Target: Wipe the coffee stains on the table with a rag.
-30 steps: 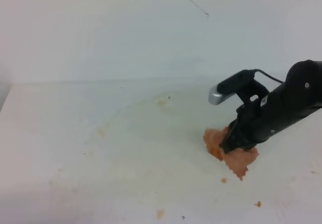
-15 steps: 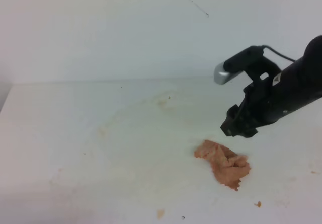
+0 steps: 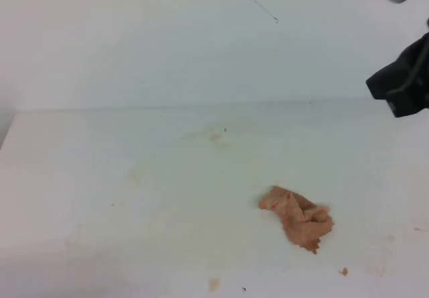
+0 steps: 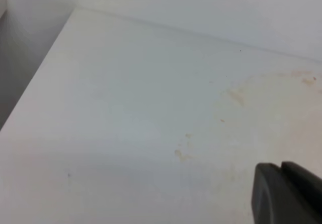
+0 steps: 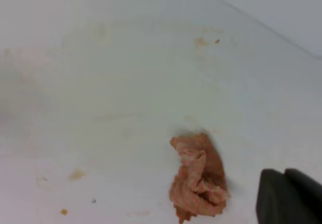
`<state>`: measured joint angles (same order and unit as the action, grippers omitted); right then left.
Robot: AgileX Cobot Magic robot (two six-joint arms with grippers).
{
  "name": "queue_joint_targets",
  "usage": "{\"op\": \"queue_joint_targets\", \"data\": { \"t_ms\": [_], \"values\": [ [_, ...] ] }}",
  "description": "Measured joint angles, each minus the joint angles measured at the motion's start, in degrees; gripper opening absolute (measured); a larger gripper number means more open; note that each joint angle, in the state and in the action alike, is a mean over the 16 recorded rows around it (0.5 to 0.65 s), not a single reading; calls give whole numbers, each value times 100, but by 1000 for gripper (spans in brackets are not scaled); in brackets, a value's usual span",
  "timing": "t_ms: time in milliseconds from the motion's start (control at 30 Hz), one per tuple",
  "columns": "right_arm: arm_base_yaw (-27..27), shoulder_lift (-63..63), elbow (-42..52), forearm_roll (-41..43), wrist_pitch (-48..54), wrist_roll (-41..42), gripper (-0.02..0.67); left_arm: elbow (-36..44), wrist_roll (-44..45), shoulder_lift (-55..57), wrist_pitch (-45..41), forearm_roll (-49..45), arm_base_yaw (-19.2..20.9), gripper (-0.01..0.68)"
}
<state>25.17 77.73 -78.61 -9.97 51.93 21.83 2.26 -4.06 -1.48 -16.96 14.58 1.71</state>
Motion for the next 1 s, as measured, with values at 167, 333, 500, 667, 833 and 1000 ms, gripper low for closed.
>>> {"op": "queue_joint_targets", "data": {
  "t_ms": [167,333,500,667,833,1000],
  "values": [
    [1,-360,-19,113,128,-227,12,0,0,0,0,0,0,1],
    [4,-505,10,156,157,-248,3,0,0,0,0,0,-1,1],
    [-1,-840,228,435,-66,-115,2,0,0,0,0,0,-5,1],
    [-191,-1763,899,842,-749,-130,1,0,0,0,0,0,-9,1],
    [-628,-3236,2078,1224,-1730,-259,0,0,0,0,0,0,-12,1],
    [-1221,-4907,3635,1403,-2645,-539,0,0,0,0,0,0,-12,1]
  ]
}}
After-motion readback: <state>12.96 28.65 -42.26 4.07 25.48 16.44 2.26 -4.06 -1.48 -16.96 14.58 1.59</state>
